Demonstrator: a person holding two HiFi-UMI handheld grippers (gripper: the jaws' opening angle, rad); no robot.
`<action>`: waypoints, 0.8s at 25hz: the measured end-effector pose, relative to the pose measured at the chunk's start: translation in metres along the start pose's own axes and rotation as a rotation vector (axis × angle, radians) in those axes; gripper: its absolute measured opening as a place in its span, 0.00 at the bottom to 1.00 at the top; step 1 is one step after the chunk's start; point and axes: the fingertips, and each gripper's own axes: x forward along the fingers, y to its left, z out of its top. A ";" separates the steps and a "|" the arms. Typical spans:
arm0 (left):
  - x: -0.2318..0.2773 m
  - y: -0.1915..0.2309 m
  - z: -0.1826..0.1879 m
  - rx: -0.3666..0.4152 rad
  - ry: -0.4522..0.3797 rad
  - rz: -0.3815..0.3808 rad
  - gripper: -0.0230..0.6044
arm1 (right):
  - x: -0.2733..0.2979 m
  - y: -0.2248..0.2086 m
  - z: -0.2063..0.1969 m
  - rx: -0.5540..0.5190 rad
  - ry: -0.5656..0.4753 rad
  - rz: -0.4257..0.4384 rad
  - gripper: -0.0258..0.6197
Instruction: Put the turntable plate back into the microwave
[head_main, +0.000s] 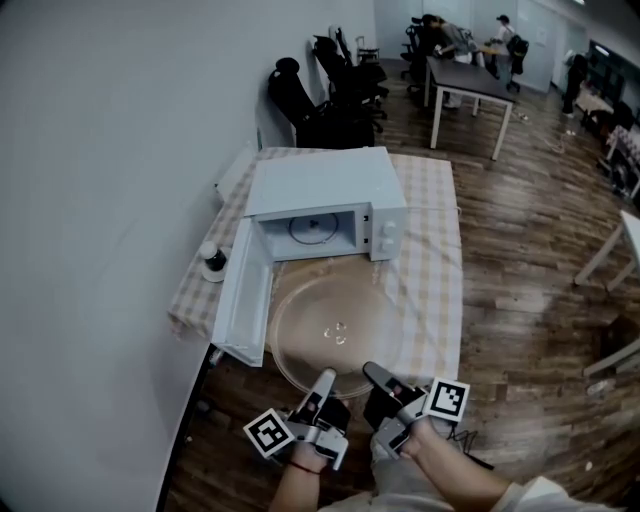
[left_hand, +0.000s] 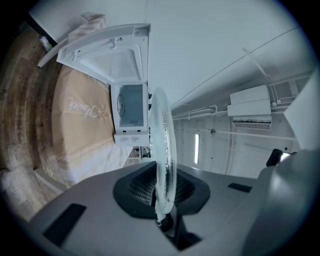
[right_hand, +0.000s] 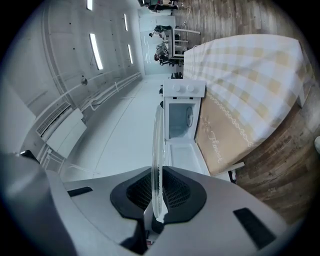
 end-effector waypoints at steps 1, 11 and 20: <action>0.005 0.003 0.002 0.002 -0.004 0.002 0.08 | 0.003 -0.003 0.005 0.000 0.005 -0.003 0.11; 0.043 0.030 0.015 -0.003 -0.037 0.002 0.08 | 0.029 -0.021 0.043 -0.010 0.038 -0.015 0.11; 0.063 0.056 0.042 0.004 -0.040 -0.012 0.08 | 0.062 -0.042 0.060 -0.031 0.055 0.012 0.11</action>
